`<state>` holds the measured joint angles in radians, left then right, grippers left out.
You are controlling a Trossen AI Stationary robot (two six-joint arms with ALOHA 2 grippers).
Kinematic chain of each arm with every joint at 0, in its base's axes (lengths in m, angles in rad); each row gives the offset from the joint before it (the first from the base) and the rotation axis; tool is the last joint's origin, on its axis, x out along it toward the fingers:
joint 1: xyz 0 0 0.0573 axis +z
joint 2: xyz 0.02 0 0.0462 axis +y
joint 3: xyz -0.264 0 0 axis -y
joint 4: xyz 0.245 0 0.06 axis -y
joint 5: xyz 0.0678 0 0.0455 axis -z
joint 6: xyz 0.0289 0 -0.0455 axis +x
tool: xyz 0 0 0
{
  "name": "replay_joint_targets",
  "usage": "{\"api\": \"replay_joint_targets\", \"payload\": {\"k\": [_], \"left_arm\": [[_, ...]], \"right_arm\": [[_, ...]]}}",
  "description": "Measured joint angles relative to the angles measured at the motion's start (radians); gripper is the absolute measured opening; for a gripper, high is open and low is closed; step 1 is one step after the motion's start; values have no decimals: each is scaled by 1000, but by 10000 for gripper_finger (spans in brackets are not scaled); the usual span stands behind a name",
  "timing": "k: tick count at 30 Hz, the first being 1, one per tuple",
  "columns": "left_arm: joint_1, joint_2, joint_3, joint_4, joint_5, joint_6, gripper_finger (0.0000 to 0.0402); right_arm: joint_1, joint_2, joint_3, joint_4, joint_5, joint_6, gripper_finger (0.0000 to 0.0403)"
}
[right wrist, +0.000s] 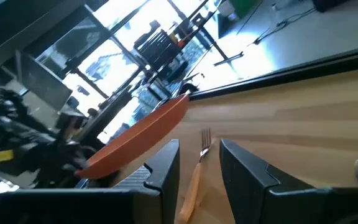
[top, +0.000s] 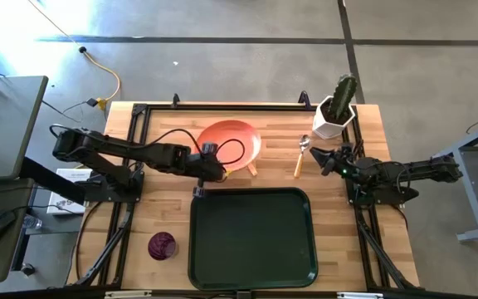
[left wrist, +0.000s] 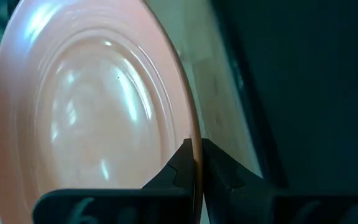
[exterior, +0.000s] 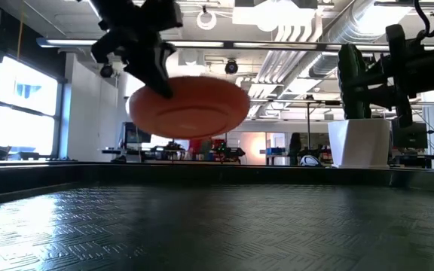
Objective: Pick and place plate/cup/fork/spoon on tray
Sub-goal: Put the orange plate on the black tray
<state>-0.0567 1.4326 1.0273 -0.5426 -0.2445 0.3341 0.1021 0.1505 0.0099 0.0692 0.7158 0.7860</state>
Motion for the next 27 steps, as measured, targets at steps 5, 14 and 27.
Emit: {"api": "replay_joint_targets", "payload": {"k": [5, 14, 27], "left_arm": [[-31, 0, 36, 0, 57, 156, 1], [-146, 0, 59, 24, 112, 438, 1], [-346, 5, 59, 26, 99, 578, 6]], "right_arm": [[0, 0, 0, -5, 78, 13, 105], [0, 0, 0, -6, 99, 26, 105], [0, 0, 0, -6, 97, 26, 105]]}}
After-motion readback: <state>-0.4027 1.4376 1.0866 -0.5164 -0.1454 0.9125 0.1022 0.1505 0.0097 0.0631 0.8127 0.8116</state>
